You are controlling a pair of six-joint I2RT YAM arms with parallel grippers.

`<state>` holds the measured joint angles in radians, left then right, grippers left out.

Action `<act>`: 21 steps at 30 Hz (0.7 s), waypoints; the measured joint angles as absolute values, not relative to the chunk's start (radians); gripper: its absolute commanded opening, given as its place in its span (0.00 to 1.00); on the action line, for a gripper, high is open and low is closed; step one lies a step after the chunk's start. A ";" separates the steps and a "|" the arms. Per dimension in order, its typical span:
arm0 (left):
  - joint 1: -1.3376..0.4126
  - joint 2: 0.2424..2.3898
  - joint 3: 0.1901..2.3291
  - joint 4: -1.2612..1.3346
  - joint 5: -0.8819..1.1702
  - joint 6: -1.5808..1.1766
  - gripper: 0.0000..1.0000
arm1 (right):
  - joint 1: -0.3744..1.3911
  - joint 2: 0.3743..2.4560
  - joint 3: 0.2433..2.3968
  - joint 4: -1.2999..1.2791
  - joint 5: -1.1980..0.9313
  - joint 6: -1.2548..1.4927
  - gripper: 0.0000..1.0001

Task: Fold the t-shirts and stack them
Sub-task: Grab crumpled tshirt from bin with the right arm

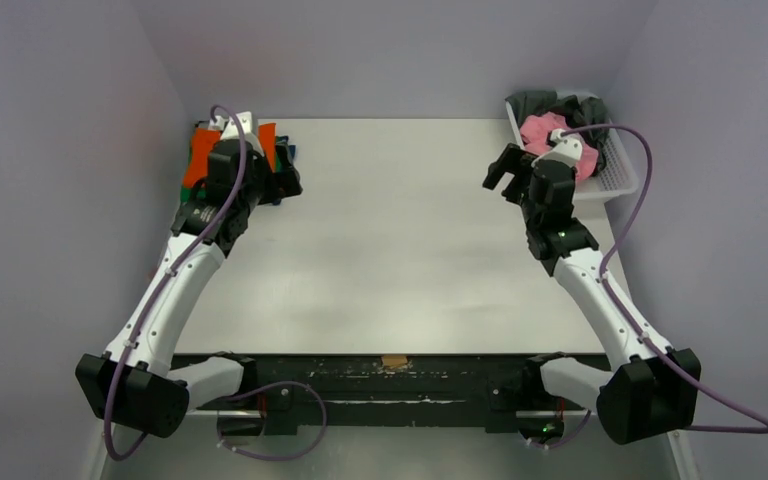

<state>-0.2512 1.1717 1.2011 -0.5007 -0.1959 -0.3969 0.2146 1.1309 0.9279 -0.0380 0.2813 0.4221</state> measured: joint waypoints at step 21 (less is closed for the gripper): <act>-0.251 1.241 1.277 -0.567 -0.258 -0.412 1.00 | -0.046 1.879 1.773 -0.317 0.324 0.395 0.97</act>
